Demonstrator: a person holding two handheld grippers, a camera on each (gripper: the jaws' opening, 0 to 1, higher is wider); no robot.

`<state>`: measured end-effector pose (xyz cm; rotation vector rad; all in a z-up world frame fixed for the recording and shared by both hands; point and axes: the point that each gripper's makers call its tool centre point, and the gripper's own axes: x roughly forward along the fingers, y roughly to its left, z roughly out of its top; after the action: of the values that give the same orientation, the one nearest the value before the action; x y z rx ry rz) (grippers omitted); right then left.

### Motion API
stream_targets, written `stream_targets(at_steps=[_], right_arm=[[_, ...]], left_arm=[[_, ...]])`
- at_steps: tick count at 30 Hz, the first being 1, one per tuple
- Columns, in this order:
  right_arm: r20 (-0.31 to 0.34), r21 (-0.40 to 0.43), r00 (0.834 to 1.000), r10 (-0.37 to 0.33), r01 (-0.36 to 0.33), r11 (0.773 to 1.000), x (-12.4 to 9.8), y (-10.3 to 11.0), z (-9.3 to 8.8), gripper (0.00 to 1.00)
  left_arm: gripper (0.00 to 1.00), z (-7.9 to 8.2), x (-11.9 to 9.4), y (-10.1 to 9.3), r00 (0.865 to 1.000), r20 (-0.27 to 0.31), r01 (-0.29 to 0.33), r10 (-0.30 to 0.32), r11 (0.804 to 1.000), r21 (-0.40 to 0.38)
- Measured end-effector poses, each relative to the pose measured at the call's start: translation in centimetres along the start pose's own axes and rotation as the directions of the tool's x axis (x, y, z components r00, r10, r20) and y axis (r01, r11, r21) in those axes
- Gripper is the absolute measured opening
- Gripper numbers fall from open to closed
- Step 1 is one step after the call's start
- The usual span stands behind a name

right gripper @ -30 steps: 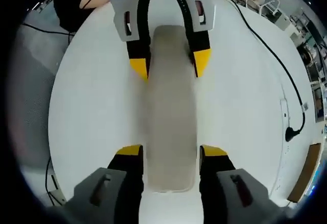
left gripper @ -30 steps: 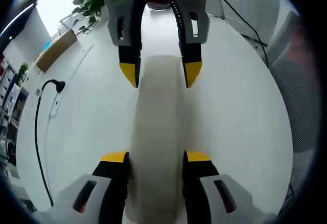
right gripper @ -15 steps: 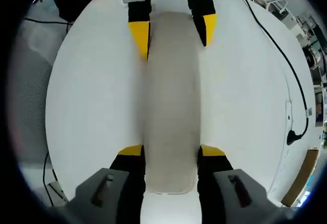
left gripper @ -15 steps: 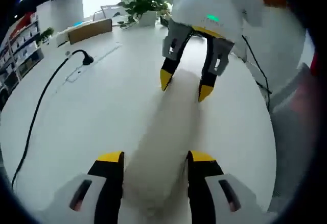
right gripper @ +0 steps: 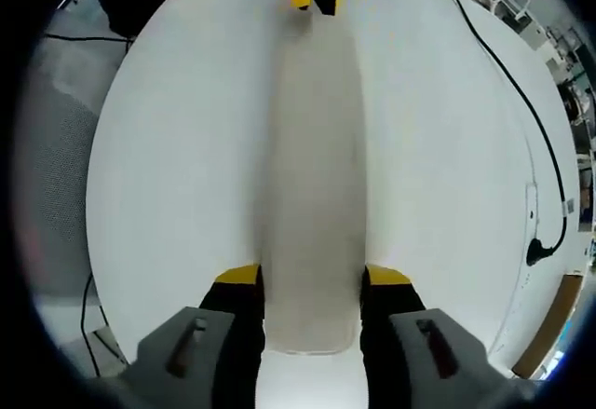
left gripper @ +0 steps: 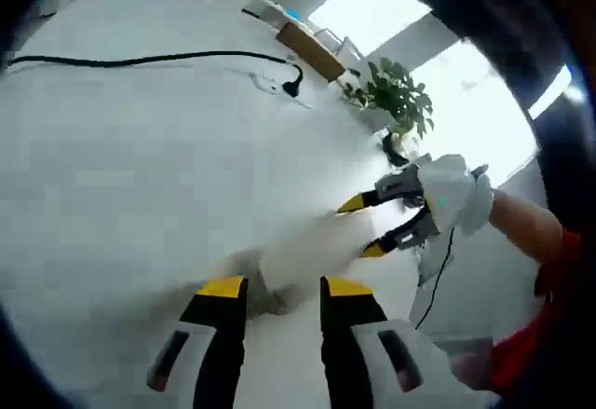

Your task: Arrange the utensils inside the cutlery case until each visible utensil rests in its matching compartment.

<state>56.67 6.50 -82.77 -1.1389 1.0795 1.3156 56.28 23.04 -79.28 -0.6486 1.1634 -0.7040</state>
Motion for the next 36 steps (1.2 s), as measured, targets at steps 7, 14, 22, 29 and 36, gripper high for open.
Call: stream_targets(at_steps=[7,14,22,29,36], right_arm=[[0.016,-0.010,1.000,-0.003,0.004,1.000,0.0,0.2,0.1,0.38],[0.012,-0.015,1.000,0.000,0.000,1.000,0.0,0.3,0.1,0.38],[-0.006,-0.037,1.000,0.005,-0.005,0.999,0.1,0.5,0.0,0.38],[0.004,-0.047,1.000,0.009,-0.009,0.999,0.1,0.5,0.1,0.37],[-0.003,-0.050,1.000,0.009,-0.009,0.999,0.1,0.4,0.1,0.37]], left_arm=[[0.25,-1.8,0.3,0.7,0.998,0.046,0.056,-0.050,0.987,-0.149],[0.19,-1.0,0.2,1.2,0.995,0.086,0.064,-0.050,0.985,-0.160],[0.21,-1.0,0.5,1.5,0.995,0.083,0.063,-0.051,0.987,-0.146],[0.18,-0.6,0.5,1.7,0.996,0.070,0.059,-0.052,0.994,-0.094],[0.15,0.3,0.3,3.1,0.998,0.049,0.045,-0.042,0.996,-0.077]])
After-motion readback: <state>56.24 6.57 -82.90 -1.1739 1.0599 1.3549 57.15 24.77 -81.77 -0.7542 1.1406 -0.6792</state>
